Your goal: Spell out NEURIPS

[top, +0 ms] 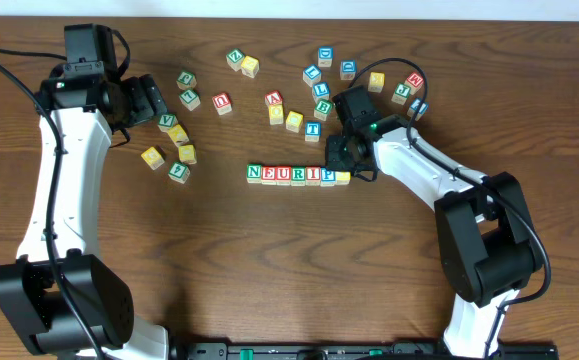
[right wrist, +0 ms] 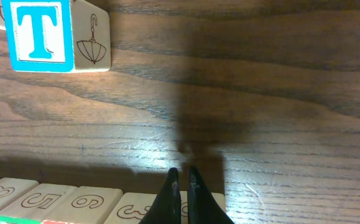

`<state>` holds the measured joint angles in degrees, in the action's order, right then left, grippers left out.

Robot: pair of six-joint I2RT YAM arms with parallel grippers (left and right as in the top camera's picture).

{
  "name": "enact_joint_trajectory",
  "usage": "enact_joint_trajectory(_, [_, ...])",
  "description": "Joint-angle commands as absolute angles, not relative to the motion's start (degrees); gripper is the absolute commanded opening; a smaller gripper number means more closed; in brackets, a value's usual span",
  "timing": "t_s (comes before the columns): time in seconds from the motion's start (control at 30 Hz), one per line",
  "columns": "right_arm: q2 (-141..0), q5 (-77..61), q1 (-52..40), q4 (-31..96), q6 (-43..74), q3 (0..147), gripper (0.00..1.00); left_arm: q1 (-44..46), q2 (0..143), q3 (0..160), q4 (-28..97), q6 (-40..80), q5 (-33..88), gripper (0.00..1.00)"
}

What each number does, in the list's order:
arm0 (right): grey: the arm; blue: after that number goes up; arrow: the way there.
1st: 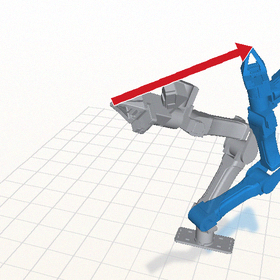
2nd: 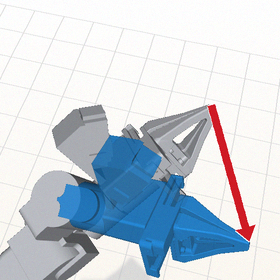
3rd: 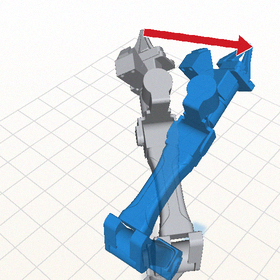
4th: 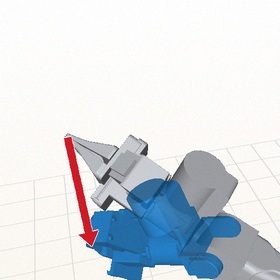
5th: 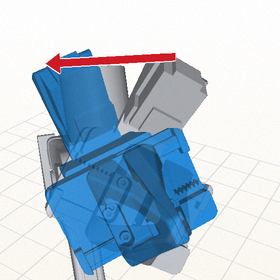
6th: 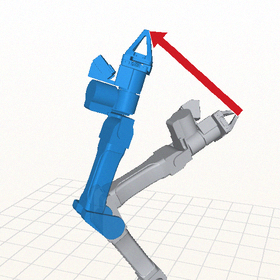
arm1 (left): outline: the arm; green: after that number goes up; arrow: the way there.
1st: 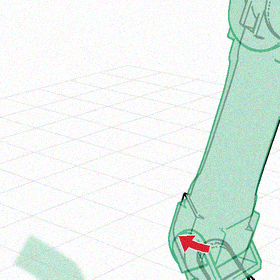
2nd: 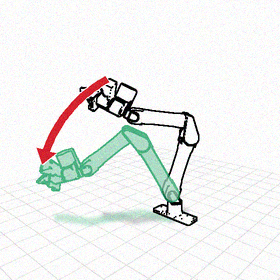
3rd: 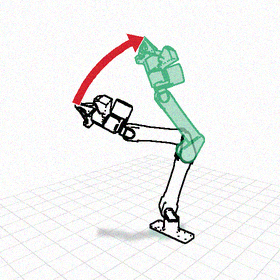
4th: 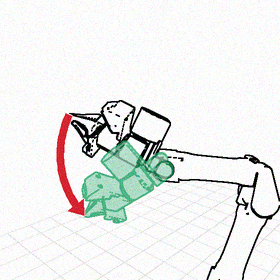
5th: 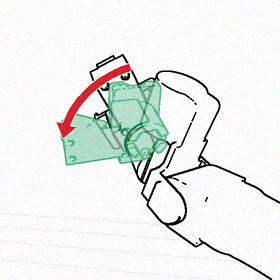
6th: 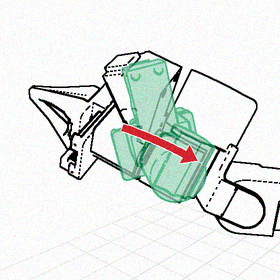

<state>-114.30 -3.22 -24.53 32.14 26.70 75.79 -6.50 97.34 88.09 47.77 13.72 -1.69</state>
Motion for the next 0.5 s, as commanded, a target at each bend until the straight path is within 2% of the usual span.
enact_joint_trajectory(0.0, [-114.78, -3.44, -24.86, 32.38, 26.76, 76.01, 0.01, -6.57, 98.06, 88.62, 47.94, 13.87, -2.2, 0.98])
enact_joint_trajectory(0.47, [-114.78, -4.38, -24.86, 32.4, 26.04, 76.01, 0.01, -6.57, 98.06, 88.62, 47.94, 13.87, -2.17, 0.98])
